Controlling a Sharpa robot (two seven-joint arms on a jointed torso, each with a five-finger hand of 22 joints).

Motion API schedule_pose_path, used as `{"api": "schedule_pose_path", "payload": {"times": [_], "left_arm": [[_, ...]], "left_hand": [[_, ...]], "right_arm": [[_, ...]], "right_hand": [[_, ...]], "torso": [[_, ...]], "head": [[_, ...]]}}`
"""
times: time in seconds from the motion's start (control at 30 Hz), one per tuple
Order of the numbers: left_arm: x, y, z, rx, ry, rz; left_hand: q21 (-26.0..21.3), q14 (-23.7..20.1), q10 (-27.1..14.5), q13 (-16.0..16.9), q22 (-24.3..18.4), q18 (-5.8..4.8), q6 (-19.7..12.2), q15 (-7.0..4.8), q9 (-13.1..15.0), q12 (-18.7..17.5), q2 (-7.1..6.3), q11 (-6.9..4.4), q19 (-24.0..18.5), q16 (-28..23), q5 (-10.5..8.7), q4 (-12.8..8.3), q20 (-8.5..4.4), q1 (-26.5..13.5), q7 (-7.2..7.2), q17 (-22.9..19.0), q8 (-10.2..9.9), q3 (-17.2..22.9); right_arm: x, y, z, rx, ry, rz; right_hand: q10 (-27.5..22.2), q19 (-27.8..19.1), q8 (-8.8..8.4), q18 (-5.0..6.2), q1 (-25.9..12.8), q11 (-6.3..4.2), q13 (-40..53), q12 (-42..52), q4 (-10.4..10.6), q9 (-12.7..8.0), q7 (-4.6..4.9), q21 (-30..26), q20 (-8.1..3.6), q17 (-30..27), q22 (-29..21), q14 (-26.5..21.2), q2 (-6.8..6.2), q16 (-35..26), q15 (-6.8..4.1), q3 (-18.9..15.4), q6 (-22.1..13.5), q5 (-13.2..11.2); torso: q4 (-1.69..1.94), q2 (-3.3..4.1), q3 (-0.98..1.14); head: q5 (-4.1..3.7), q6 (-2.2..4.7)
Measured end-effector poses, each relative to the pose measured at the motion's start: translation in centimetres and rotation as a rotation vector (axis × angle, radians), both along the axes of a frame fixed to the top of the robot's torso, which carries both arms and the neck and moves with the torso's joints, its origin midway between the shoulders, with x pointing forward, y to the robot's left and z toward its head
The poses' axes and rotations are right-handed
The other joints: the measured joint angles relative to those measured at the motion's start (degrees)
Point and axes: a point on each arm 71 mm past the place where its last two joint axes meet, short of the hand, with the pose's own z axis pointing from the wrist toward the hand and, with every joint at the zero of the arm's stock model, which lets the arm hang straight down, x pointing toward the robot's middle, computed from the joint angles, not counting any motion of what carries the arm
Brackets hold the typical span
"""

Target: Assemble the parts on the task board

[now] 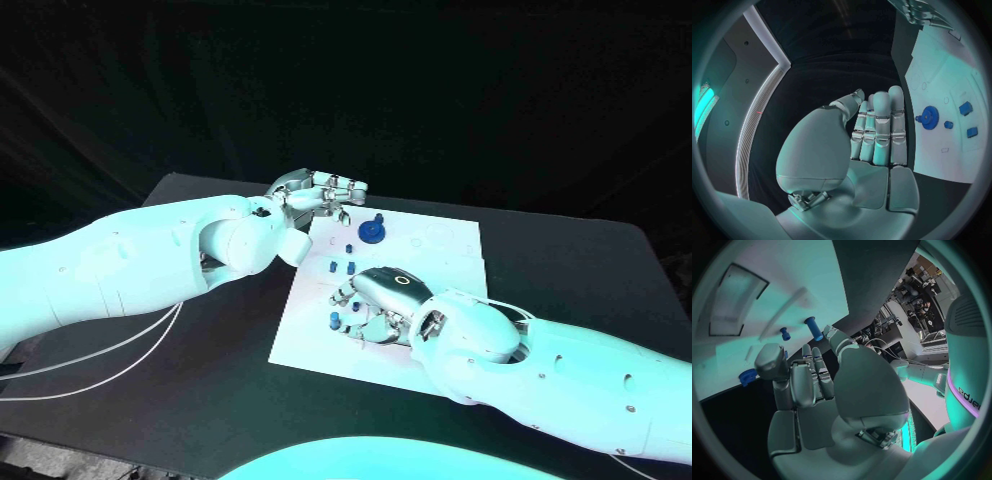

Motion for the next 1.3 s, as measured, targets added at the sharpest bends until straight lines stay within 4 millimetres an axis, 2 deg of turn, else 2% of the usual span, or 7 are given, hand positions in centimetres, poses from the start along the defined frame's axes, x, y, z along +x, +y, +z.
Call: {"api": "schedule_pose_path", "payload": {"times": [0.1, 0.23, 0.33, 0.4, 0.6, 0.9, 1.3], "left_arm": [[0.0, 0.1, 0.0, 0.001, 0.000, 0.001], [0.0, 0.1, 0.0, 0.001, 0.001, 0.002], [0.0, 0.3, 0.0, 0.003, 0.001, 0.005], [-0.1, 0.4, -0.1, 0.004, 0.002, 0.006], [-0.1, 0.7, 0.0, 0.006, 0.003, 0.009], [-0.2, 0.8, -0.1, 0.007, 0.004, 0.010], [-0.2, 1.0, -0.2, 0.009, 0.006, 0.013]], "left_hand": [[0.00, 0.00, 0.00, 0.00, 0.00, 0.00, 0.00, 0.00, 0.00, 0.00, 0.00, 0.00, 0.00, 0.00, 0.00, 0.00, 0.00, 0.00, 0.00, 0.00, 0.00, 0.00], [0.00, 0.00, 0.00, 0.00, 0.00, 0.00, 0.00, 0.00, 0.00, 0.00, 0.00, 0.00, 0.00, 0.00, 0.00, 0.00, 0.00, 0.00, 0.00, 0.00, 0.00, 0.00], [0.00, 0.00, 0.00, 0.00, 0.00, 0.00, 0.00, 0.00, 0.00, 0.00, 0.00, 0.00, 0.00, 0.00, 0.00, 0.00, 0.00, 0.00, 0.00, 0.00, 0.00, 0.00], [0.00, 0.00, 0.00, 0.00, 0.00, 0.00, 0.00, 0.00, 0.01, 0.00, 0.00, 0.00, 0.00, 0.00, 0.00, 0.00, 0.00, 0.00, 0.00, 0.00, 0.00, 0.00], [0.00, 0.00, 0.00, -0.01, 0.00, 0.00, 0.00, 0.00, 0.00, 0.00, 0.00, 0.00, 0.00, 0.00, 0.00, 0.00, 0.00, 0.00, 0.00, 0.00, 0.00, 0.00], [0.00, 0.00, -0.21, 0.11, -0.12, 0.00, -0.20, 0.00, -0.09, 0.31, 0.00, -0.21, 0.00, -0.32, 0.00, 0.00, 0.00, 0.00, -0.20, -0.26, 0.00, 0.00], [0.00, 0.00, -0.21, 0.10, -0.12, 0.00, -0.20, 0.00, -0.08, 0.31, 0.00, -0.20, 0.00, -0.33, 0.00, 0.00, 0.00, 0.00, -0.19, -0.26, 0.00, 0.00]], "right_arm": [[0.3, -1.8, 1.1, 0.029, -0.014, -0.029], [1.4, -5.7, 2.6, 0.065, -0.005, -0.106], [2.2, -9.7, 3.3, 0.085, 0.038, -0.200], [2.4, -12.0, 3.3, 0.091, 0.069, -0.258], [1.5, -17.3, 3.1, 0.082, 0.148, -0.400], [-0.2, -19.7, 1.7, 0.006, 0.206, -0.522], [-0.8, -18.6, -0.2, -0.064, 0.207, -0.572]], "right_hand": [[-0.01, 0.00, 0.00, 0.00, 0.02, -0.08, 0.45, 2.17, 0.62, -0.01, -0.17, -0.10, 0.00, -0.29, 0.00, 0.00, 0.02, 0.00, 0.00, -1.72, -0.17, 0.00], [7.90, 2.26, 1.40, 0.00, 0.35, -1.89, 2.12, 7.29, 1.60, 0.67, 1.34, 3.98, -0.89, 1.51, 0.01, 0.09, 2.13, 1.16, -1.19, -2.14, 2.58, 0.00], [16.43, 4.72, 3.34, -0.17, -0.55, -3.64, 4.59, 12.18, 3.04, 1.58, 0.46, 9.11, -1.98, 4.09, 0.04, 0.10, 2.95, 2.97, -2.63, -2.65, 6.46, 0.00], [20.44, 6.09, 4.29, -1.37, -2.09, -4.86, 7.25, 16.06, 4.14, 2.23, -0.55, 12.36, -2.99, 5.67, 0.04, 0.11, 2.48, 4.17, -3.65, -3.75, 8.41, 0.00], [27.17, 7.81, 6.23, -2.29, -4.24, -6.25, 50.11, 51.73, 7.18, 5.43, -2.31, 19.79, -4.31, 6.06, 0.04, 0.03, 1.75, 9.03, -4.96, -8.25, 10.19, 2.88], [28.43, 7.80, 7.51, -3.14, -6.33, -6.40, 63.76, 60.93, 12.09, 9.15, -2.25, 21.42, -4.31, 6.05, 0.03, 0.11, 1.50, 10.93, -5.04, -15.09, 9.28, 7.01], [28.63, 7.80, 8.22, -3.14, -6.33, -6.20, 66.05, 61.61, 14.85, 11.18, -2.12, 21.66, -4.30, 6.04, 0.02, 0.11, 1.50, 11.14, -5.03, -19.08, 8.34, 7.01]], "torso": [[-0.05, -0.03, -0.02], [-0.10, -0.10, -0.06], [-0.26, -0.24, -0.12], [-0.46, -0.35, -0.15], [-0.92, -0.59, -0.15], [-1.69, -0.82, 0.03], [-1.28, -0.81, -0.12]], "head": [[-0.54, 0.32], [-2.31, 0.82], [-4.32, 1.03], [-5.52, 1.12], [-8.39, 1.22], [-9.79, 0.80], [-10.33, 0.51]]}}
